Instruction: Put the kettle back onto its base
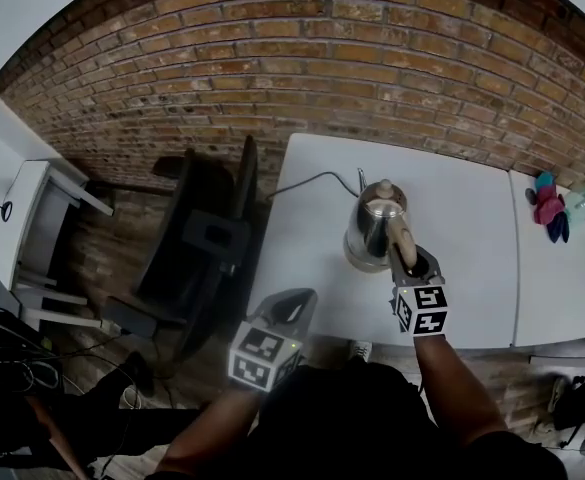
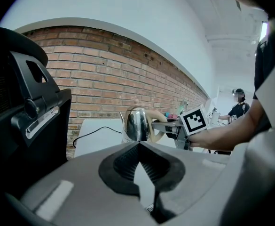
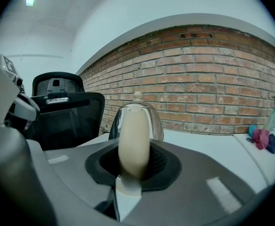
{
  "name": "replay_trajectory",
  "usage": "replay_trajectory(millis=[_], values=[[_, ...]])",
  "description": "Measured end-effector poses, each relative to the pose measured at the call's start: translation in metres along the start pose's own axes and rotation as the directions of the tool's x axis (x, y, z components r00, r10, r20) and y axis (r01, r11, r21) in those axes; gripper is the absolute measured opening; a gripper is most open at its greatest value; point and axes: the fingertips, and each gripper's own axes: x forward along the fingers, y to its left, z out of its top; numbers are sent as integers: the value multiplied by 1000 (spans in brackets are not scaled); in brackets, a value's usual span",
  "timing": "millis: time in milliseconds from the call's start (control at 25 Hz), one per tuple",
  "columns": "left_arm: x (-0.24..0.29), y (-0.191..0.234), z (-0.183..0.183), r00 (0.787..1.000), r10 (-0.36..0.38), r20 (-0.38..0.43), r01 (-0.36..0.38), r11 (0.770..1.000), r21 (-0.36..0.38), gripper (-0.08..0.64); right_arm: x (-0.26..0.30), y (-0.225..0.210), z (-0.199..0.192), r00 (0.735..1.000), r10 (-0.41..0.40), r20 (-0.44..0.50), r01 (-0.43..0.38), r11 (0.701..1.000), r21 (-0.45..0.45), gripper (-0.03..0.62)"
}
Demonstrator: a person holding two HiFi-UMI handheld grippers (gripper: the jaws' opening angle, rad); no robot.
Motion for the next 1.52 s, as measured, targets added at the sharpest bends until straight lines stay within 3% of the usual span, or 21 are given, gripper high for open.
replay_trajectory(millis=[240,480,1120,1520], values=[[1,0,-2,1000,5,-2,-5,1000,-3,0,3,4,-5,1000,2,-11,-2,1000,-30,103],[0,-2,-1,1000,5,-6,-5,1000,-8,0,6,6,-28,995,4,-99,-8,999,-38,109],[0,-3,-1,1000,-3,-11,3,1000,4,0,-4,10,-37,990,8,-140,-12,999,-30,114],[2,-8,-2,1000,-19,-16,19,1000,14,0,-9,12,-66,979,12,-205,-15,1000,-13,118]])
